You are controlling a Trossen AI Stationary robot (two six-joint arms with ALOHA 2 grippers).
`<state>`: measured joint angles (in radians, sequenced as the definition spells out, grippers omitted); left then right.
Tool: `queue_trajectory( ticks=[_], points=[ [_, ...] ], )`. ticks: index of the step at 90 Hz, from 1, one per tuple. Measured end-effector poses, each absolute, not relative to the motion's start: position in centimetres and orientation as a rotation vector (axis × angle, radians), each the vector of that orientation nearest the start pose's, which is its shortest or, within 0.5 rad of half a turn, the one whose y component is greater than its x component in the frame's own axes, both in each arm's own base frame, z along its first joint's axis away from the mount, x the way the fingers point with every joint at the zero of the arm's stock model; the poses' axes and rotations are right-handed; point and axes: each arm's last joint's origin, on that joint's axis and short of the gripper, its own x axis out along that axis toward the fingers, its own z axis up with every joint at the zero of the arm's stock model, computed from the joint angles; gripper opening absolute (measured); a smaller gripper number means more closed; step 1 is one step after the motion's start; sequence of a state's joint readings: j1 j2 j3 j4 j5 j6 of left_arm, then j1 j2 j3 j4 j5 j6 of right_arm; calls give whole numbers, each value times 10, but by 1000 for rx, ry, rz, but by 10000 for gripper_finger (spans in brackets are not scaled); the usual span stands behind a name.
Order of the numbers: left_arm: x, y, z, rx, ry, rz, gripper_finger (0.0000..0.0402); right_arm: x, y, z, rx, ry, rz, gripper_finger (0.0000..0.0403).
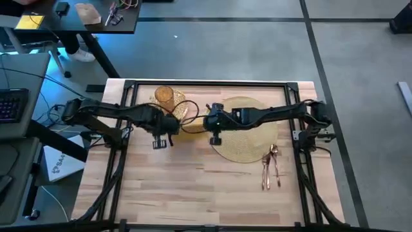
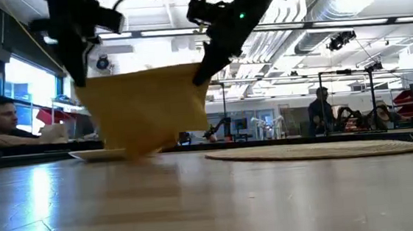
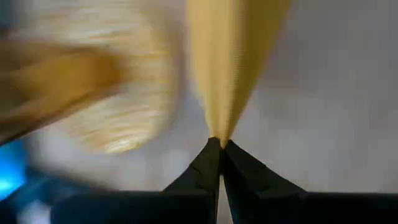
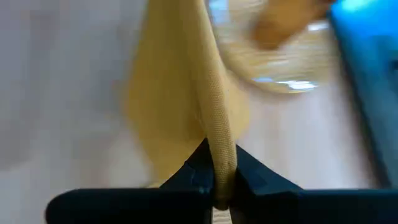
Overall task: Set table place
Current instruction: Fold the yellow table napkin
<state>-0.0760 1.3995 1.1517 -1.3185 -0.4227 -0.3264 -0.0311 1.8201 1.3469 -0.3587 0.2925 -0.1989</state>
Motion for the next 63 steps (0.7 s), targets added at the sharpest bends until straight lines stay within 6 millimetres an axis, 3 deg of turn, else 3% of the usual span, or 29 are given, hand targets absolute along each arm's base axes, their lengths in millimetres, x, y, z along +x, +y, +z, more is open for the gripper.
queue_trajectory(
  ticks=[15, 30, 37, 51, 63],
  points=[
    [221, -27, 240, 118, 1373, 579, 0, 403, -6, 193, -286, 971, -117, 2],
    [212, -58, 195, -43, 1408, 362, 4, 408, 20, 153, -253, 1074, 0, 34],
    [207, -73, 182, -126, 1419, 253, 18, 406, 34, 145, -250, 1103, 74, 64],
    [198, -94, 178, -205, 1457, 175, 59, 401, 58, 145, -222, 1126, 218, 130],
    [196, -104, 196, -272, 1466, 109, 83, 391, 66, 156, -177, 1164, 210, 163]
  ],
)
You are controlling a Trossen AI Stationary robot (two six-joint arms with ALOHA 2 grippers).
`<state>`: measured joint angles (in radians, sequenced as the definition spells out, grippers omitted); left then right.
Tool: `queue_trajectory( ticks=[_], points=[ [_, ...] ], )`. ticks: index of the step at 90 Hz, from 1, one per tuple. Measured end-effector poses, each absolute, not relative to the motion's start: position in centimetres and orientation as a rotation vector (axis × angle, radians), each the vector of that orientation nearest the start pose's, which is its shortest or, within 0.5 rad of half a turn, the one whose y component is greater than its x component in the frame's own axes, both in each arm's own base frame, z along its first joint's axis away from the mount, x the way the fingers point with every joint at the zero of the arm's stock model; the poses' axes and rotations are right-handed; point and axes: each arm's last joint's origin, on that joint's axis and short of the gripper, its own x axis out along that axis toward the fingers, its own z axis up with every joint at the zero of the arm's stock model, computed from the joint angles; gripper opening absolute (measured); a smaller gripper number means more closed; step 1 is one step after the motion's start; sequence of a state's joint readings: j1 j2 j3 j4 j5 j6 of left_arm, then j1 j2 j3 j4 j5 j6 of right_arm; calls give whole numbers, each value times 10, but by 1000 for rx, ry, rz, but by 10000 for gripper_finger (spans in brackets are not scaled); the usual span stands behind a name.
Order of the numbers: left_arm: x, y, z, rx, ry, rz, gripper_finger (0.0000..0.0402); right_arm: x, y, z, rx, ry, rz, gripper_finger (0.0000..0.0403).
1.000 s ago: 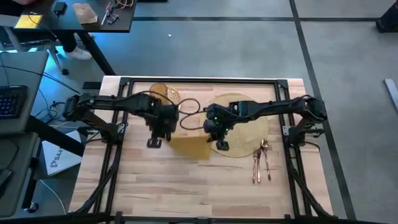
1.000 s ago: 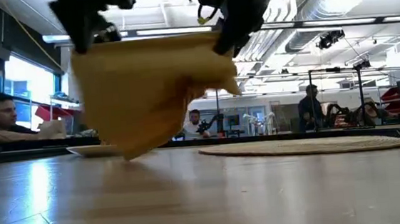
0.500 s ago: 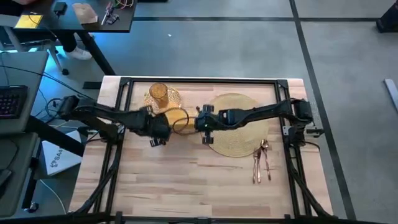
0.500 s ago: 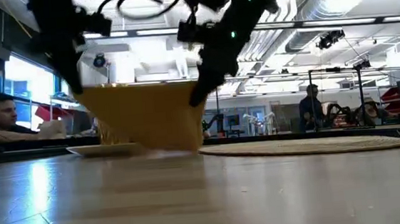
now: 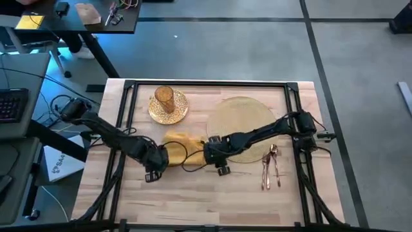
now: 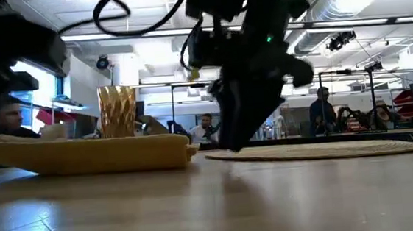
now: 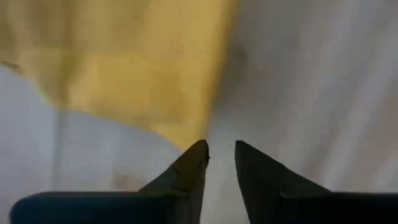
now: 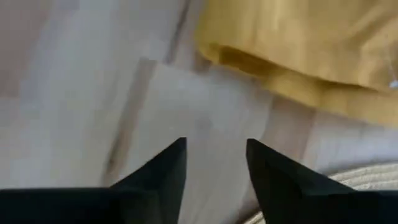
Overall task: Set table place
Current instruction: Fold the yellow table napkin
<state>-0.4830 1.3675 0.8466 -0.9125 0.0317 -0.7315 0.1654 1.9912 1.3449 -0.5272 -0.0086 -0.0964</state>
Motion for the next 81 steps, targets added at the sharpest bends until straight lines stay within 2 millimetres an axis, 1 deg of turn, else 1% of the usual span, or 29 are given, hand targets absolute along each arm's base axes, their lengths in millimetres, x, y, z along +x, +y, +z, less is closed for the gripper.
queue_trajectory(
  ticks=[6, 13, 19, 25, 31, 42, 52, 62, 70, 81],
  points=[
    [196, -107, 210, -304, 1424, 118, 88, 389, 64, 163, -121, 1165, 171, 167],
    [195, -105, 227, -347, 1345, 133, 90, 389, 59, 170, -55, 1148, 138, 169],
    [192, -99, 239, -407, 1273, 172, 90, 390, 55, 177, -4, 1115, 123, 169],
    [186, -90, 247, -452, 1229, 225, 90, 392, 49, 179, 34, 1097, 107, 169],
    [182, -81, 256, -497, 1182, 238, 90, 396, 39, 175, 61, 1089, 93, 169],
    [174, -70, 271, -560, 1095, 227, 90, 406, 20, 172, 101, 1018, 68, 169],
    [168, -63, 280, -597, 1032, 216, 90, 416, -1, 166, 142, 950, 24, 169],
    [164, -61, 285, -609, 1004, 200, 90, 425, -18, 160, 169, 878, -12, 169],
    [163, -61, 286, -611, 999, 196, 90, 430, -25, 149, 177, 858, -22, 169],
    [163, -62, 285, -601, 1003, 188, 90, 434, -24, 137, 216, 863, 34, 169]
  ],
)
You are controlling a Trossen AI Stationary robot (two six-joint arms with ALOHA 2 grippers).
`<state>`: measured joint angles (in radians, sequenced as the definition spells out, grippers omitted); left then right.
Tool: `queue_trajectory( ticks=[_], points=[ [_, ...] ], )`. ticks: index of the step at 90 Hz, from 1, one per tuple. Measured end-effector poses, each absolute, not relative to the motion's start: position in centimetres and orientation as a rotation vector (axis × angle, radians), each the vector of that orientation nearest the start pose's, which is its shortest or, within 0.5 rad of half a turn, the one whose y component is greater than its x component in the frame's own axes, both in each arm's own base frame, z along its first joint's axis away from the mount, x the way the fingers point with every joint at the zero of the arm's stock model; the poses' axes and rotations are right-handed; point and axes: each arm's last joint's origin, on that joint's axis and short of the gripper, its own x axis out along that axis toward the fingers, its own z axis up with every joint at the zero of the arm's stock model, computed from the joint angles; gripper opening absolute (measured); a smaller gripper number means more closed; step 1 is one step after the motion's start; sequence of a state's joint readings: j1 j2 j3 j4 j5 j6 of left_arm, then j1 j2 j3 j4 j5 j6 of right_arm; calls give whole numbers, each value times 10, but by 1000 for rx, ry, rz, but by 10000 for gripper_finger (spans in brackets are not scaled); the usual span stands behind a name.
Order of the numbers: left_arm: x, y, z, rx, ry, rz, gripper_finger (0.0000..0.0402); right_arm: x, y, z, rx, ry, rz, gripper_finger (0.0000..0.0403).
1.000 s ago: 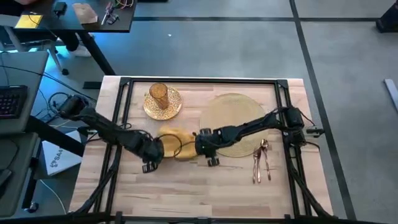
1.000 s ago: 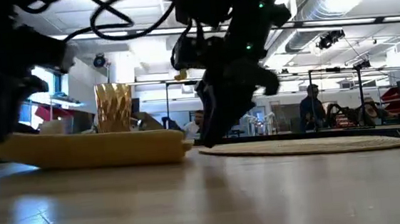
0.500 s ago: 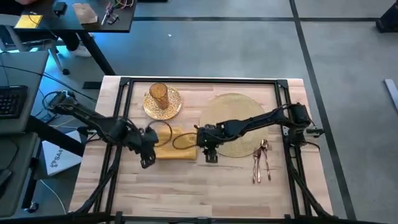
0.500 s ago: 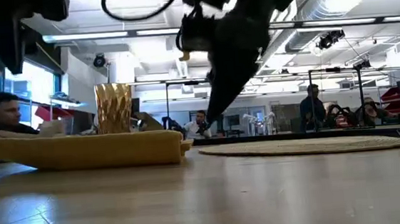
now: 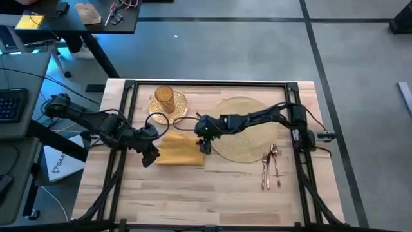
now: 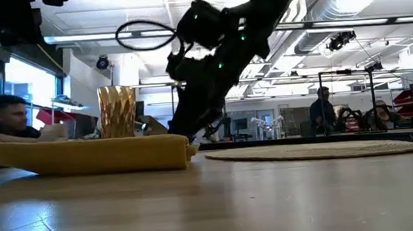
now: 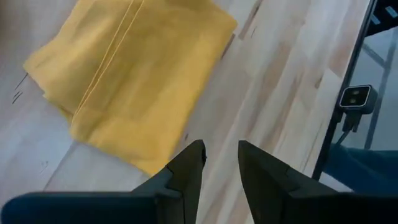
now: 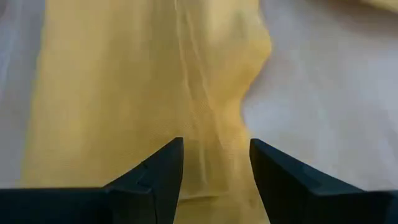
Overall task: Set table place
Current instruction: Fold the yellow table napkin
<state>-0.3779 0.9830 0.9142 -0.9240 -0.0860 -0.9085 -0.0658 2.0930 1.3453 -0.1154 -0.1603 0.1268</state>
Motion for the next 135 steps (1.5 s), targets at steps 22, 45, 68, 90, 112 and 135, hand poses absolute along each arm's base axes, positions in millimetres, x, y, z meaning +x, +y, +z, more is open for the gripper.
queue_trajectory(
  ticks=[22, 45, 68, 90, 112, 135],
  points=[
    [164, -63, 285, -568, 983, 207, 90, 435, -11, 133, 166, 868, 112, 136],
    [167, -62, 282, -522, 958, 272, 90, 439, 12, 141, 137, 882, 142, 19],
    [186, -64, 264, -430, 1044, 325, 90, 451, 32, 180, 23, 926, 161, 4],
    [204, -59, 249, -173, 1147, 151, 101, 450, 58, 204, 4, 990, 281, 0],
    [224, -59, 235, 228, 1156, -162, 115, 446, 83, 206, 70, 1008, 275, 0],
    [250, -62, 211, 289, 1161, -328, 134, 442, 118, 221, 100, 1010, 243, 0]
  ],
)
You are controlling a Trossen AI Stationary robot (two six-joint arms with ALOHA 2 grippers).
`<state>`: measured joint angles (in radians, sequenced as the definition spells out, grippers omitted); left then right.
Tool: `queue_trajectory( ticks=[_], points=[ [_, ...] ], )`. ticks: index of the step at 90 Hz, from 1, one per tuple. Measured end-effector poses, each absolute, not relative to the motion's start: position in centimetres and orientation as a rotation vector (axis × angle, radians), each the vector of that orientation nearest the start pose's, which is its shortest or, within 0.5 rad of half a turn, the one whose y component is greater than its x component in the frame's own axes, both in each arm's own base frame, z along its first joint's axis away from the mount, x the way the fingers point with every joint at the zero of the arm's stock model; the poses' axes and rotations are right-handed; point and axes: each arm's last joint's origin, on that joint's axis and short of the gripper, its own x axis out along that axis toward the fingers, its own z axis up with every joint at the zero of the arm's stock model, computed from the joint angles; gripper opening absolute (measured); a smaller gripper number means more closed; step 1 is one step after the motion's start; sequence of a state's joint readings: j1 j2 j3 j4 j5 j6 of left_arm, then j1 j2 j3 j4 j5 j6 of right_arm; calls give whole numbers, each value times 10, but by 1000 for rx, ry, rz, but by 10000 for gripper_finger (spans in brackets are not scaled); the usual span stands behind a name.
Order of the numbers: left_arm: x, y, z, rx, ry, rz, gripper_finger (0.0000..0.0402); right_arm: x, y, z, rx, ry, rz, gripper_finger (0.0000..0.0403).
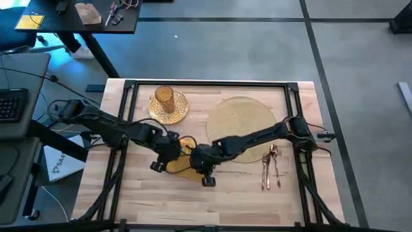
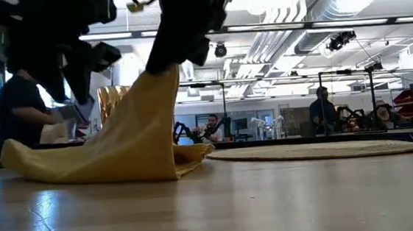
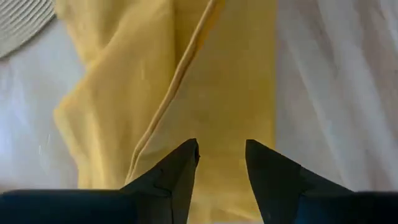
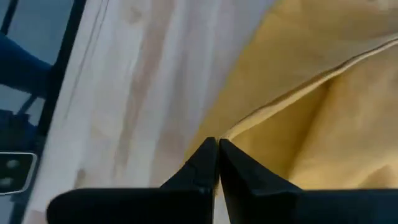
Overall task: Set table place
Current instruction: Fold the yellow table napkin
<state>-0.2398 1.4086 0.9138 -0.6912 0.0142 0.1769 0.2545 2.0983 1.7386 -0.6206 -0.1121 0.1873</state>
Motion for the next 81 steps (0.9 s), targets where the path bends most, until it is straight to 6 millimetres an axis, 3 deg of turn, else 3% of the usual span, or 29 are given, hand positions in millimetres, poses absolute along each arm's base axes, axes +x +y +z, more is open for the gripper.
queue_trajectory(
  ticks=[18, 31, 48, 63, 81],
  points=[
    [261, -65, 207, 273, 1115, -313, 160, 435, 140, 225, 66, 1018, 232, 0],
    [260, -73, 218, 210, 1099, -289, 169, 428, 150, 223, 9, 1050, 274, 0],
    [264, -86, 216, 268, 1037, -280, 169, 423, 162, 222, -38, 1053, 277, 0],
    [275, -87, 203, 265, 1010, -257, 169, 419, 161, 220, -66, 1092, 279, 0],
    [296, -95, 187, 352, 913, -346, 169, 418, 163, 219, -56, 1105, 270, 0]
  ],
)
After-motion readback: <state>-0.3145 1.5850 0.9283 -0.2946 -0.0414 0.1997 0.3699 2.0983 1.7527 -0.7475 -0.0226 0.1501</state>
